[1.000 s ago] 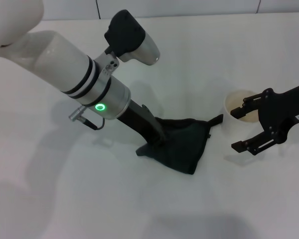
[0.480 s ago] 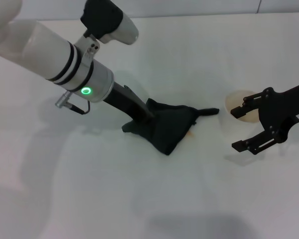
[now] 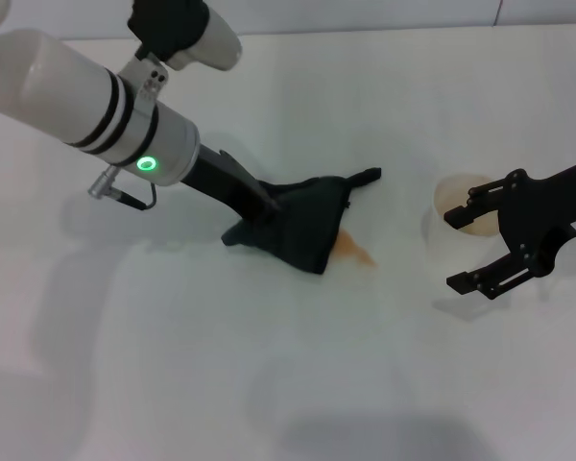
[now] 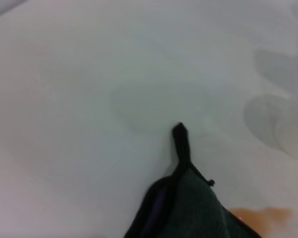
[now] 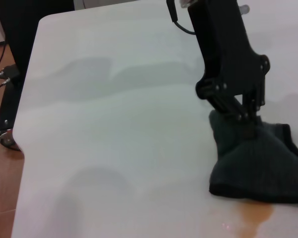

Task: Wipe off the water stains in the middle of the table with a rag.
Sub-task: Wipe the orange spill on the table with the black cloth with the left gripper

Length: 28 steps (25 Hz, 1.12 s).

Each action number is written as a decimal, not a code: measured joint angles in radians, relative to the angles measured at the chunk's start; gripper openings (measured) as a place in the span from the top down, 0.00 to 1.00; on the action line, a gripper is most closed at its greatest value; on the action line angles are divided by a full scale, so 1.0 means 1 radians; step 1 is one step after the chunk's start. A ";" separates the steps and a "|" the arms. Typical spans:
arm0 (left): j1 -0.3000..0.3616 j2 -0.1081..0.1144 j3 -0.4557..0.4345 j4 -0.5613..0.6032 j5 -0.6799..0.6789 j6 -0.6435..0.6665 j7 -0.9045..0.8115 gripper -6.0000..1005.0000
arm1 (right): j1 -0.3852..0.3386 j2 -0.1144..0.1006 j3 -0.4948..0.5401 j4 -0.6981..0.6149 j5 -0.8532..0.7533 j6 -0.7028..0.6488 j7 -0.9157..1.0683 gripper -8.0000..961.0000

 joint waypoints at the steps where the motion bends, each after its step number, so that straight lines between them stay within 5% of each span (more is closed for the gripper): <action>1: -0.001 -0.001 0.004 0.000 -0.002 0.003 0.002 0.94 | 0.000 0.000 0.000 0.000 0.000 0.000 0.000 0.12; 19: -0.034 -0.007 0.381 0.017 -0.269 0.083 0.039 0.94 | -0.009 -0.002 0.000 -0.003 0.000 -0.006 0.000 0.12; 28: -0.025 -0.008 0.417 0.057 -0.280 0.081 0.032 0.94 | -0.017 -0.002 0.003 -0.004 0.000 -0.008 -0.002 0.12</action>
